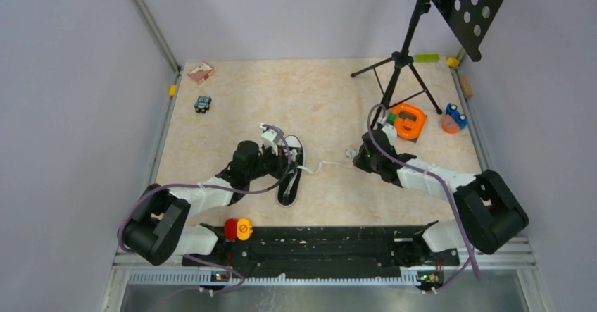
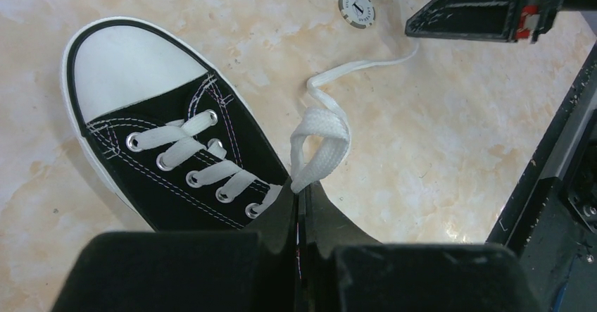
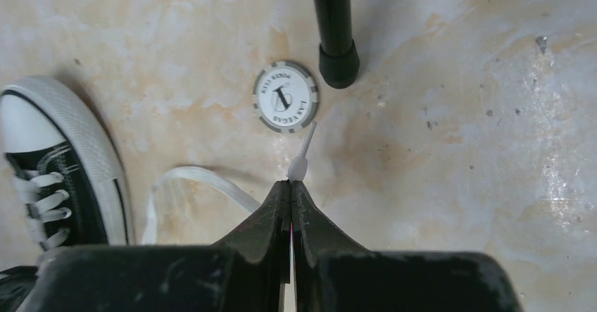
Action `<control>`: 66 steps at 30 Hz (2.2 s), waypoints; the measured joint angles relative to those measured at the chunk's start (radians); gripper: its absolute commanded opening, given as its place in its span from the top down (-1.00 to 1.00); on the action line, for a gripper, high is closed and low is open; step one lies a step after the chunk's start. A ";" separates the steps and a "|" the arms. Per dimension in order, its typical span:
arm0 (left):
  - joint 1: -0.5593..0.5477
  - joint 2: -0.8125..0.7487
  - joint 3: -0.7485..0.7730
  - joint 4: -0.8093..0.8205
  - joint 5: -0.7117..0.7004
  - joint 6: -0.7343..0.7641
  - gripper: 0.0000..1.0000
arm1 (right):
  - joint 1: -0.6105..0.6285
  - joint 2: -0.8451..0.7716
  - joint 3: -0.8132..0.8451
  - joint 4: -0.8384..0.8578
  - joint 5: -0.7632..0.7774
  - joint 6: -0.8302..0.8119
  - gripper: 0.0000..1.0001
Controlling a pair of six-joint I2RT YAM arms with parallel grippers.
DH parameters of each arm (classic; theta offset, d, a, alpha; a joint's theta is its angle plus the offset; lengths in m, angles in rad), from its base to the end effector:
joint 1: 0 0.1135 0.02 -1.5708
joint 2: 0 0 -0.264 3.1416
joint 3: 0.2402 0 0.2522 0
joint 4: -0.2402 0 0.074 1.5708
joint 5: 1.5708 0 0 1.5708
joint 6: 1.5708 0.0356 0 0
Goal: Tie the shoes
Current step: Wrap the shoelace around the shoelace.
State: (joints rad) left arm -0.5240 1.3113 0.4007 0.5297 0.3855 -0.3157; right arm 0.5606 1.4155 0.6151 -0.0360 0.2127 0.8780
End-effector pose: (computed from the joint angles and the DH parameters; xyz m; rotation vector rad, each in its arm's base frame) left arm 0.2091 -0.1363 0.1722 0.4756 1.9823 -0.9177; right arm 0.2291 0.1349 0.1596 0.4811 2.3767 0.4194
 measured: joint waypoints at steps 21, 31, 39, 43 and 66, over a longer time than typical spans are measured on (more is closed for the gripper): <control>0.005 0.016 0.000 0.046 0.044 -0.024 1.00 | 0.167 0.291 0.490 0.274 -0.310 0.002 1.00; 0.005 0.037 0.002 0.047 0.059 -0.024 1.00 | 0.199 0.263 0.377 0.368 -0.468 0.066 1.00; 0.005 0.058 0.003 0.047 0.069 -0.026 1.00 | 0.211 0.166 0.241 0.364 -0.494 0.069 1.00; 0.005 0.058 0.003 0.047 0.064 -0.026 1.00 | 0.211 0.104 0.214 0.347 -0.494 0.068 1.00; 0.005 0.057 0.005 0.048 0.018 -0.031 1.00 | 0.251 -0.201 0.085 0.154 -0.467 0.048 1.00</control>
State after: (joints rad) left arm -0.5186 1.3682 0.4057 0.5777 0.4030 -0.3470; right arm 0.8112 1.2148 0.7006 0.1184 -0.2543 0.9264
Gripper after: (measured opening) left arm 0.011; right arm 0.009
